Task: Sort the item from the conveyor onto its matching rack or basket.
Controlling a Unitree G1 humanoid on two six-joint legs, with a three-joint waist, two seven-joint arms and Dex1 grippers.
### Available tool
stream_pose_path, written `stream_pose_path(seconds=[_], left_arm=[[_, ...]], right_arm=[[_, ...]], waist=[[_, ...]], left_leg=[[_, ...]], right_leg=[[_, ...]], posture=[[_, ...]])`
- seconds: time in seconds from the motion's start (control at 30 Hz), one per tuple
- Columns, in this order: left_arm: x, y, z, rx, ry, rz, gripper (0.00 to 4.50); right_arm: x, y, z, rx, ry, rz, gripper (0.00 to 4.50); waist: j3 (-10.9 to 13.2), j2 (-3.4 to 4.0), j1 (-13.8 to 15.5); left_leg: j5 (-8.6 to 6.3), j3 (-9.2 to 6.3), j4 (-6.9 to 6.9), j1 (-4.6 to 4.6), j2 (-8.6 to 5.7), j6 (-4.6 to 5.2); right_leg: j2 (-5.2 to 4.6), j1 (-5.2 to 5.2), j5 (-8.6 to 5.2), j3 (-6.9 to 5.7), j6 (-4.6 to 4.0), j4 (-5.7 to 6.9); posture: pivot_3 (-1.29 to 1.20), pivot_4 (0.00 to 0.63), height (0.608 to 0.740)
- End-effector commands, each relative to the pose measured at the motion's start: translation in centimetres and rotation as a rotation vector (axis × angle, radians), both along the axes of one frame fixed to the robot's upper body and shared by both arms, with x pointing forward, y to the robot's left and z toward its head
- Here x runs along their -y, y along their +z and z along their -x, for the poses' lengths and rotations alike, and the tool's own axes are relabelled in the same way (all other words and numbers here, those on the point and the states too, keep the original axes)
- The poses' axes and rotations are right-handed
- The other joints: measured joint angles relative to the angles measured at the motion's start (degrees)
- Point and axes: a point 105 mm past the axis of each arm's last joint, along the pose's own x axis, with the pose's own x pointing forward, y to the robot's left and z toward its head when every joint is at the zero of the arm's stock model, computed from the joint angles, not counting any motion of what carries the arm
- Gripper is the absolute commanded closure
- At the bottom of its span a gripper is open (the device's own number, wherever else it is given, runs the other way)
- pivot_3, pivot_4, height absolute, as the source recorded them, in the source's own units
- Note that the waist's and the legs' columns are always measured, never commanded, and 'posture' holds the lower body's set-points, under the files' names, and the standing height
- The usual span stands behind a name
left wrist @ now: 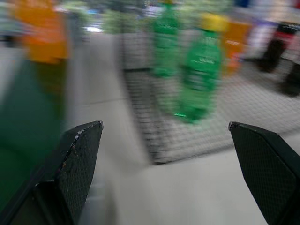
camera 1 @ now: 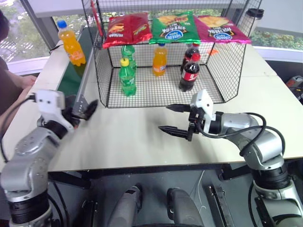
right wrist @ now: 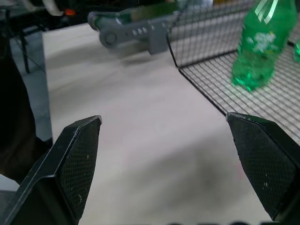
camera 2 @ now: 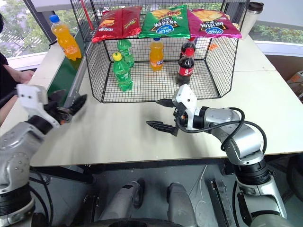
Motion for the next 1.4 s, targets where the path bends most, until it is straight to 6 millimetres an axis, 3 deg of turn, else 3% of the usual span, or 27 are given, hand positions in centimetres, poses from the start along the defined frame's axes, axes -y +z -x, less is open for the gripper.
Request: stream_pose_path(seconds=[0.03, 0.13, 0.47, 1.4], left_arm=[[-3.1, 1.0, 0.6, 0.034, 0.102, -0.004, 0.00], [-4.9, 0.4, 0.8, 0.026, 0.167, 0.000, 0.00], [-6.4, -1.0, 0.7, 0.022, 0.252, -0.019, 0.00], [-4.8, -1.8, -1.0, 0.023, 0.204, -0.064, 0.00]], right_arm=[[-1.2, 1.6, 0.9, 0.064, 0.071, -0.024, 0.09], [-1.3, 1.6, 0.9, 0.067, 0.075, -0.024, 0.09], [-1.1, 1.0, 0.8, 0.057, 0.065, -0.017, 0.09], [-0.6, 0.7, 0.6, 0.049, 0.032, -0.008, 0.09]], waist=[[0.0, 0.00, 0.0], [0.0, 0.00, 0.1], [0.0, 0.00, 0.0], [0.0, 0.00, 0.0]], left_leg=[[0.00, 0.00, 0.00, 0.00, 0.00, 0.00], [0.00, 0.00, 0.00, -0.01, 0.00, 0.00], [-0.01, 0.00, -0.06, -0.07, 0.01, 0.00], [-0.03, -0.01, -0.10, -0.12, 0.01, 0.02]], right_leg=[[0.00, 0.00, 0.00, 0.00, 0.00, -0.01], [-0.02, 0.01, 0.04, 0.00, -0.08, -0.04], [-0.03, -0.01, 0.09, 0.04, -0.15, -0.16], [-0.03, -0.01, 0.09, 0.02, -0.15, -0.29]], posture=[[0.00, 0.150, 0.738], [0.00, 0.150, 0.738], [0.00, 0.150, 0.738], [0.00, 0.150, 0.738]])
